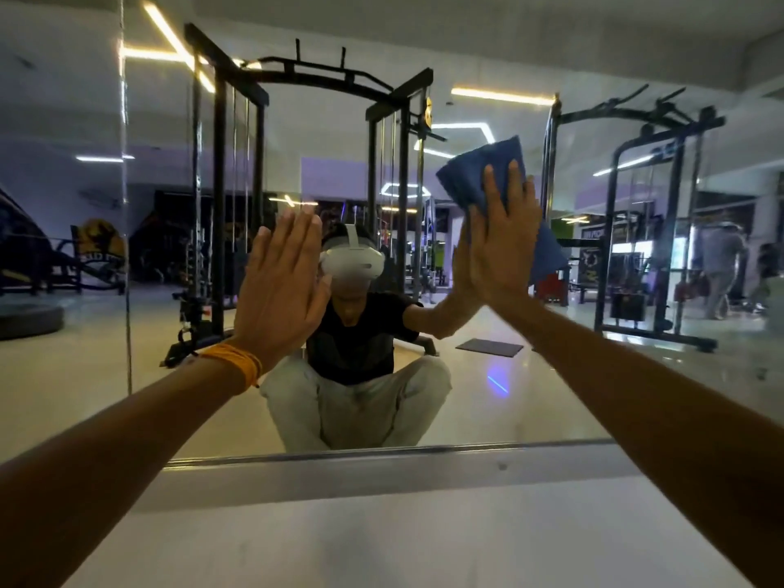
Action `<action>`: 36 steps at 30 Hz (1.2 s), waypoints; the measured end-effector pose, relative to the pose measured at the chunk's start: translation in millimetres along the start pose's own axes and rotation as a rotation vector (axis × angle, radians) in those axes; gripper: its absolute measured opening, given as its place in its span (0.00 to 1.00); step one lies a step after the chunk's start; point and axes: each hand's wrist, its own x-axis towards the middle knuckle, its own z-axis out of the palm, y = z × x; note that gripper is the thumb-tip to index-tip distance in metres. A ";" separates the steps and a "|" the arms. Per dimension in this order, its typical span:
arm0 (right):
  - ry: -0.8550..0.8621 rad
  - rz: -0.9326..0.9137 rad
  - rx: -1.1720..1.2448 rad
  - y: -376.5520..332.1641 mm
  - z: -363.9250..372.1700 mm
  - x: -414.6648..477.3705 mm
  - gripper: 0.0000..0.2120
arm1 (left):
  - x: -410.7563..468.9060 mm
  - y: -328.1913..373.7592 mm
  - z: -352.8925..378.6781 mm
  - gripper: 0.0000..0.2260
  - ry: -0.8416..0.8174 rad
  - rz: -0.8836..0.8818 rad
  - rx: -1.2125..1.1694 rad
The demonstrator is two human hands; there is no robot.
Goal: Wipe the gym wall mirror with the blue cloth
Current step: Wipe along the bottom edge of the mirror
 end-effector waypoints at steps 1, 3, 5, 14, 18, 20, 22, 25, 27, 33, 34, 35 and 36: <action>-0.020 -0.011 -0.008 -13.4 3.9 -11.7 0.27 | 0.7 0.2 -0.5 0.31 0.000 -0.004 -0.010; -0.127 -0.308 0.003 -25.2 10.3 -45.4 0.27 | 0.7 -1.8 -2.3 0.31 -0.003 0.008 -0.023; -0.212 -0.584 -0.020 -9.1 5.7 -51.5 0.30 | -0.8 -5.8 -3.9 0.31 -0.009 0.020 -0.030; -0.026 -0.018 0.054 -7.3 -3.1 -7.5 0.27 | -3.9 -7.8 -1.5 0.31 -0.009 0.028 -0.042; -0.238 -0.632 -0.046 -7.8 15.0 -75.9 0.30 | -6.6 -5.7 -0.7 0.31 -0.008 0.018 -0.060; -0.205 -0.552 -0.085 17.7 4.4 -80.3 0.32 | -16.2 -7.3 0.3 0.31 -0.015 0.026 -0.071; -0.150 -0.272 -0.062 42.0 -13.2 -84.4 0.33 | -32.4 -6.5 1.6 0.31 -0.019 0.010 -0.056; -0.148 -0.031 0.026 38.0 -30.3 -128.0 0.28 | -64.1 8.7 1.3 0.30 -0.029 -0.053 -0.089; -0.239 -0.271 -0.044 29.1 -24.0 -182.1 0.32 | -88.0 23.2 2.6 0.30 -0.060 -0.058 -0.117; -0.395 -0.523 -0.039 44.8 -39.9 -229.0 0.32 | -144.4 37.8 13.6 0.30 -0.185 -0.022 -0.093; -0.410 -0.458 -0.039 55.3 -48.3 -229.8 0.31 | -151.5 38.7 13.3 0.30 -0.188 -0.016 -0.099; -0.424 -0.390 -0.029 62.4 -55.6 -232.9 0.30 | -159.1 40.5 12.7 0.30 -0.190 -0.006 -0.104; -0.444 -0.358 -0.017 66.0 -61.0 -239.6 0.29 | -167.6 43.0 12.5 0.30 -0.192 0.004 -0.108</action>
